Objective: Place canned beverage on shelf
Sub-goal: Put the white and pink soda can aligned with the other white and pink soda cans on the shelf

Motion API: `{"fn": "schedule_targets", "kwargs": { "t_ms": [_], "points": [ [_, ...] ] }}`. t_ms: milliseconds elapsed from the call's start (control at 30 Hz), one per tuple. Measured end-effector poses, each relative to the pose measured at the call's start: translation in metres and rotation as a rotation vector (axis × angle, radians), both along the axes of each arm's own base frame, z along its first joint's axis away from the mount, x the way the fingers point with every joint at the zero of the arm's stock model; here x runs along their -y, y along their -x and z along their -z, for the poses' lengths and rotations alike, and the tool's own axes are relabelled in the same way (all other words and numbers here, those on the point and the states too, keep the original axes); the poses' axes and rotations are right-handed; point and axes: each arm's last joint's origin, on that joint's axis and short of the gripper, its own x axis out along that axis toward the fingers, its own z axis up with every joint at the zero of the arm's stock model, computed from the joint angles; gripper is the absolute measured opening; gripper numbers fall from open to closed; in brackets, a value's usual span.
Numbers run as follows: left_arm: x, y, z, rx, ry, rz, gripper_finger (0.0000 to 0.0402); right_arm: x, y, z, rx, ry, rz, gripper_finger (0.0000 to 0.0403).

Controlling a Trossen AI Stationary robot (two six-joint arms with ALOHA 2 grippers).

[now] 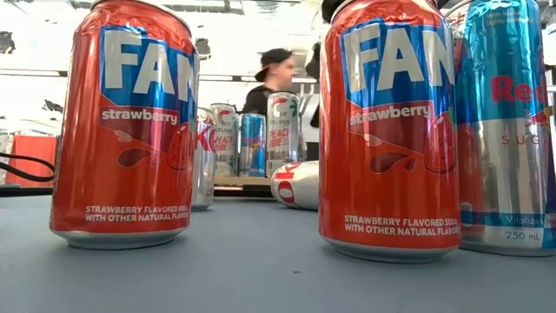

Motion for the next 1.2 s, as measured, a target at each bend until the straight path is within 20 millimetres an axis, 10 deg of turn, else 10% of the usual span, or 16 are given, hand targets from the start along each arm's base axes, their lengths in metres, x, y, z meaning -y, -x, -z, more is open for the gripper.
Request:
{"fn": "schedule_targets", "kwargs": {
  "t_ms": [367,1200],
  "points": [
    [0.0,0.0,0.0,0.003,0.011,-0.008,0.0275,0.012,-0.025,0.026,0.072,-0.043,-0.061,0.0],
    [0.0,0.0,0.0,0.002,0.005,-0.007,0.0275,0.04,-0.058,0.008,0.258,0.009,-0.117,0.0]
  ]
}}
